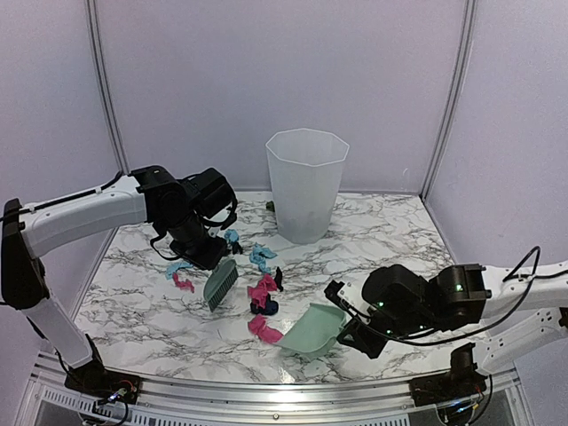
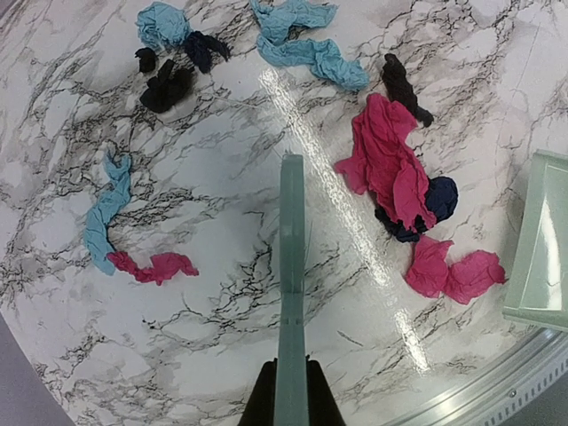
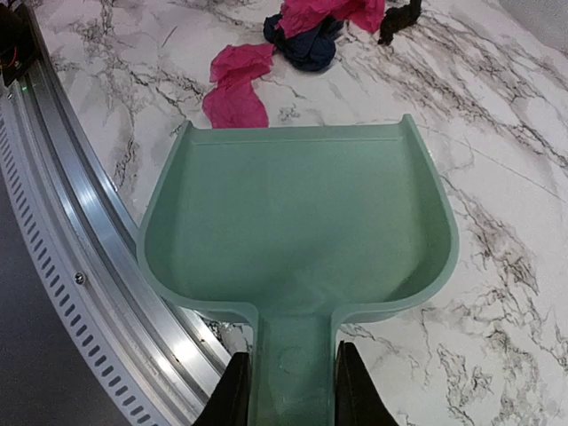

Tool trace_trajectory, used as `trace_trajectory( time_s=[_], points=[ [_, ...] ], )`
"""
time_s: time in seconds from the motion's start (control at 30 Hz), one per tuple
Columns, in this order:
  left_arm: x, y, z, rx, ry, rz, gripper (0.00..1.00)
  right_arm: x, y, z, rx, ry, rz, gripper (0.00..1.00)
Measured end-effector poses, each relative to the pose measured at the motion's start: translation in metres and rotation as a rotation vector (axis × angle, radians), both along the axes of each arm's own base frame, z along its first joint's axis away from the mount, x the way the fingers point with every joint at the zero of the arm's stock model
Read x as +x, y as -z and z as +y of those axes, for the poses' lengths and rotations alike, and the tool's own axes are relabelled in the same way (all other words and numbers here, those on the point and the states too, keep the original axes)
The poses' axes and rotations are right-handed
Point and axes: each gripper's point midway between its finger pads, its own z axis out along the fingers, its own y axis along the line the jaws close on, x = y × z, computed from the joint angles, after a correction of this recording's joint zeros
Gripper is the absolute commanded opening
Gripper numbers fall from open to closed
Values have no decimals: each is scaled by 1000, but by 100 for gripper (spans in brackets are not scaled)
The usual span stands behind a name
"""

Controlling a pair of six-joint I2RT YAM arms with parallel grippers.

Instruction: Sweep away the paper scraps from the table

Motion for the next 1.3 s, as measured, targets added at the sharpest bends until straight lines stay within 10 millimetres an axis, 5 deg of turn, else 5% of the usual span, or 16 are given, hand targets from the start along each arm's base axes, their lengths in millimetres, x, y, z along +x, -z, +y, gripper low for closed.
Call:
trace_trajectory(
  time_s=[0.4,0.63,1.07,1.3],
  points=[
    [2,-2,-4,-21,-37,4,0,58,3,1,-24,65,-81,0],
    [2,3,-11,-30,-45,27,0,64,24,13,-66,-10,-66,0],
    [3,7,-33,-46,-24,54,0,90,25,20,-6,-12,-68,0],
    [2,8,-40,-60,-14,74,0,85,34,30,18,-70,-22,0]
  ],
)
